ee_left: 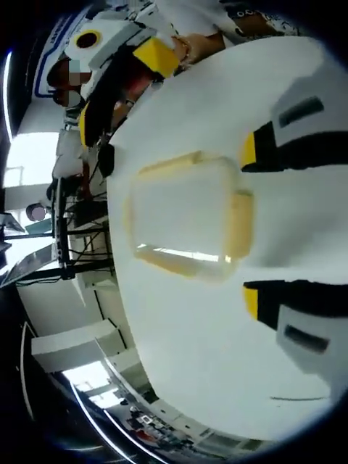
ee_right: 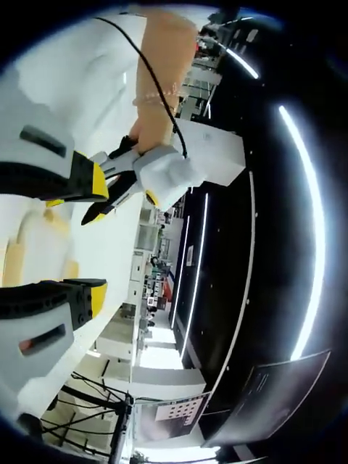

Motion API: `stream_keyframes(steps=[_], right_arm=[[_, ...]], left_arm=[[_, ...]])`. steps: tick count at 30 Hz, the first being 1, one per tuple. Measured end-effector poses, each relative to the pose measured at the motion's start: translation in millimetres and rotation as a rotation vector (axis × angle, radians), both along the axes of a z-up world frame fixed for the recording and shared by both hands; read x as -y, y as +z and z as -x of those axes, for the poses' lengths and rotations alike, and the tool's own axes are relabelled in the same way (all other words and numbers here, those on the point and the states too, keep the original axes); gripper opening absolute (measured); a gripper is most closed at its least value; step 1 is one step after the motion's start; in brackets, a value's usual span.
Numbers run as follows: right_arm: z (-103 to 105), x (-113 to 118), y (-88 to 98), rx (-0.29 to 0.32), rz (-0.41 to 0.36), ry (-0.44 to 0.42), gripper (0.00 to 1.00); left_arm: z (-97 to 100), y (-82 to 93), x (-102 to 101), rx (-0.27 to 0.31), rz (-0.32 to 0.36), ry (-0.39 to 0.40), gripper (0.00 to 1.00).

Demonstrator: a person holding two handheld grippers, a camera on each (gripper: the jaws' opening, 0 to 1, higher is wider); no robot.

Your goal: Snap each plastic latch of the storage box into its locked position after aligning the lid with the box until every specified latch is closed and the lid sits flush.

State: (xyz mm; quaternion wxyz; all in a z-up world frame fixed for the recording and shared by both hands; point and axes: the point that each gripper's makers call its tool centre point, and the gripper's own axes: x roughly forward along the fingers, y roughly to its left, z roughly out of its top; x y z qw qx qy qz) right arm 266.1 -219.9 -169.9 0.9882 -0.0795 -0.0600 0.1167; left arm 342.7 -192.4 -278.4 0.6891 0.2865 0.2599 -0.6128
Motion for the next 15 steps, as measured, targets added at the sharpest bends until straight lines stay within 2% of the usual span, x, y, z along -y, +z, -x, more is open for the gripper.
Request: stream_keyframes(steps=[9, 15], right_arm=[[3, 6, -3.6, 0.006, -0.006, 0.001, 0.41], [0, 12, -9.5, -0.001, -0.019, 0.001, 0.41]], left_arm=[[-0.1, -12.7, 7, -0.048, -0.022, -0.023, 0.56], [6.9, -9.9, 14, -0.08, -0.004, -0.073, 0.47]])
